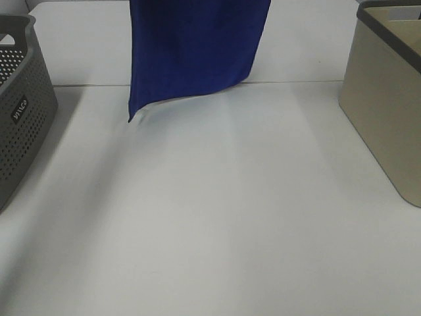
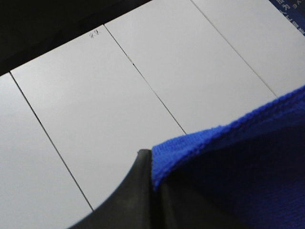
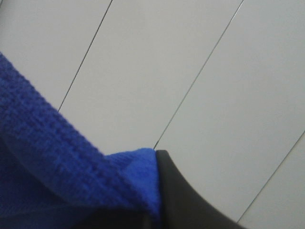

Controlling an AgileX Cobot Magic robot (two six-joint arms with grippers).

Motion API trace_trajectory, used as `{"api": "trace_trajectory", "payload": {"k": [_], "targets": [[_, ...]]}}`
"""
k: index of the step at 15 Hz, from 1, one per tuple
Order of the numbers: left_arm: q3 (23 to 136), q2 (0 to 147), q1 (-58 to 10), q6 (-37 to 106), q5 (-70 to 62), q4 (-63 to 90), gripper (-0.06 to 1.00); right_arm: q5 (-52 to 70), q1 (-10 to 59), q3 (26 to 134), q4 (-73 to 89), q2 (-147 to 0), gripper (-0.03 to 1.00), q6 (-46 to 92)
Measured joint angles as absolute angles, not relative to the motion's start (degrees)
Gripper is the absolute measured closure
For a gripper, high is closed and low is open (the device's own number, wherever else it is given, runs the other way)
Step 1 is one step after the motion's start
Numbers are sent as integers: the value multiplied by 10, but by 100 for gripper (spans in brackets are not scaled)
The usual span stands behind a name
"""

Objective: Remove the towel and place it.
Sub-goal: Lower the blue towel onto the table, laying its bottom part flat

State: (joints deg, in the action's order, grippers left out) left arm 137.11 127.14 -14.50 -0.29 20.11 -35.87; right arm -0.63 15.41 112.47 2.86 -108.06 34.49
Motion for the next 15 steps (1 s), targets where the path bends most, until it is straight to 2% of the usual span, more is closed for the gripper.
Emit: {"api": "trace_trajectory", "payload": {"k": [9, 15], "targets": [[1377, 1318, -143, 15, 213, -364, 94, -64, 144, 1125, 40, -1118, 95, 360], [1500, 1387, -135, 17, 221, -364, 94, -127, 133, 1163, 57, -1150, 95, 360]]}}
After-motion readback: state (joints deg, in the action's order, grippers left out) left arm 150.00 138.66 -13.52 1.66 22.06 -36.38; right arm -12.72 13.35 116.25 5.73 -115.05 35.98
